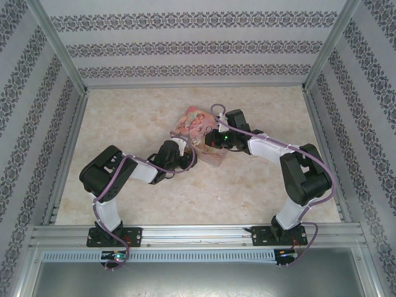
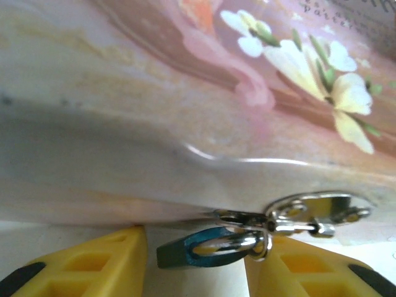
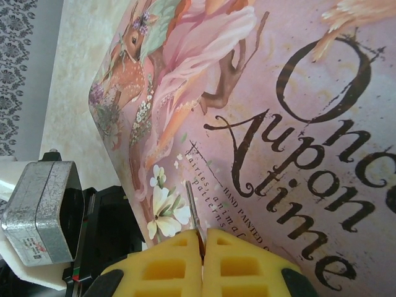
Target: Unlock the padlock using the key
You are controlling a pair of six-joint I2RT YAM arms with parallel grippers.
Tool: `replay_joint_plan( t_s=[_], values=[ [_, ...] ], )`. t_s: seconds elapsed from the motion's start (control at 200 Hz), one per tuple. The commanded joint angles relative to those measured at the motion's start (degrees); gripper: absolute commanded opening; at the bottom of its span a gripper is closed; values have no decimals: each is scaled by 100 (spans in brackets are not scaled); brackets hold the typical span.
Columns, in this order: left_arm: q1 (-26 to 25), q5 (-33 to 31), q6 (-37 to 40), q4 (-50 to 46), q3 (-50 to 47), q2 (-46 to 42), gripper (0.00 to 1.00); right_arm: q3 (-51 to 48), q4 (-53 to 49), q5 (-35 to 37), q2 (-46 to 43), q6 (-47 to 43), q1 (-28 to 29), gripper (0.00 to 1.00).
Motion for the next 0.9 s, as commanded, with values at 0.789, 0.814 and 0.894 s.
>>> replay_joint_plan(
  t_s=[0.789, 0.814, 0.894],
  values=[
    [-105, 516, -416, -156, 322, -315, 33, -703, -106, 93, -1593, -266, -194, 0],
    [-100, 537, -451, -200, 329, -338, 33, -823, -80, 126, -1703, -289, -197, 0],
    [-101, 584, -550, -327, 376, -401, 33, -1243, 34, 200, -2062, -359, -190, 0]
  ],
)
